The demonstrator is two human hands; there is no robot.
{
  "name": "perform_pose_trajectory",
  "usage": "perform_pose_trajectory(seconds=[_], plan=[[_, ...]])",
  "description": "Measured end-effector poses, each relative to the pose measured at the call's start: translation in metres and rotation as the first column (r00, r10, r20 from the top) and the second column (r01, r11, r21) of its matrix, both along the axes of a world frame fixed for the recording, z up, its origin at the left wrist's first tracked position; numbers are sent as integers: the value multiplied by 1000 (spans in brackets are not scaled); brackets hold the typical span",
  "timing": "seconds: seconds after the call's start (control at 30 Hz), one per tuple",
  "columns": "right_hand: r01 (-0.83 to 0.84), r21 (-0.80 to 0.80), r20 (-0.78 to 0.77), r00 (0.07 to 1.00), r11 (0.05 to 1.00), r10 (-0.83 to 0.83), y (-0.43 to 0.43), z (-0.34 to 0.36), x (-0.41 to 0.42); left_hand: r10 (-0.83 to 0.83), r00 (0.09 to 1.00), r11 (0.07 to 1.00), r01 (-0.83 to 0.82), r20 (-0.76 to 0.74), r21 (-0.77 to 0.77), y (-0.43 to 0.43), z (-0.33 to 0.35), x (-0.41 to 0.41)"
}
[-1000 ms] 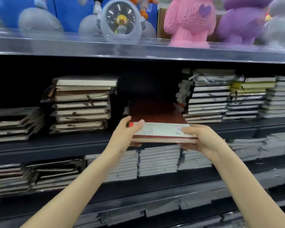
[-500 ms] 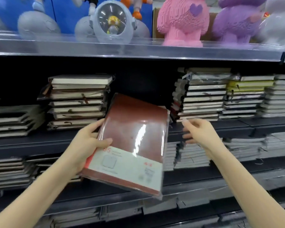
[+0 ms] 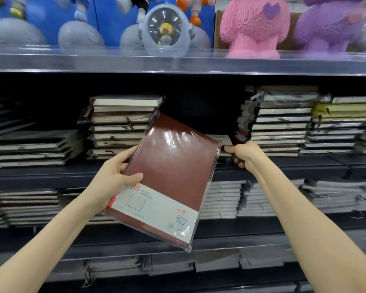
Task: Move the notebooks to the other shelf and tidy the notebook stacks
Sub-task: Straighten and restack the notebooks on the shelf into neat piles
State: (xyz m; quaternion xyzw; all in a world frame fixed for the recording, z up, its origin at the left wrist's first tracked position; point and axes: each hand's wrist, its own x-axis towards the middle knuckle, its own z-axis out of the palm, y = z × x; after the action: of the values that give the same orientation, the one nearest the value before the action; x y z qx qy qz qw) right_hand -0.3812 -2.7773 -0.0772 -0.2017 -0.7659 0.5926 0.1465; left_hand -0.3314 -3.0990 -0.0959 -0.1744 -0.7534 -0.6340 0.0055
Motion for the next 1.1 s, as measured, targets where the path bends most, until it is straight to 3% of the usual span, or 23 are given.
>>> perform_pose_trajectory(seconds=[0.13,0.3,0.43,0.67,0.83,1.1], plan=[[-65,-93,70,995,994,71,7,3,30,-26,999,1000,26,-23,-14,-9,0,15],[-175,-481,-54,984,859,170,17,-3,63,-76,997,997,76,-25,2,-19,1,23],[-115,-315,4,993,942,122,-3,-3,51,-88,995,996,88,-35,7,-15,3,21],[-174,-220,-238,964,960,121,6,-45,98,-147,989,984,146,-1,102,-23,-8,14],[-173,-209,-348,933,963,92,-4,-58,156,-225,969,968,210,100,137,-29,-26,12],[-131,-203,-366,929,970,49,-66,-62,243,-324,902,923,235,286,305,-18,-48,28]])
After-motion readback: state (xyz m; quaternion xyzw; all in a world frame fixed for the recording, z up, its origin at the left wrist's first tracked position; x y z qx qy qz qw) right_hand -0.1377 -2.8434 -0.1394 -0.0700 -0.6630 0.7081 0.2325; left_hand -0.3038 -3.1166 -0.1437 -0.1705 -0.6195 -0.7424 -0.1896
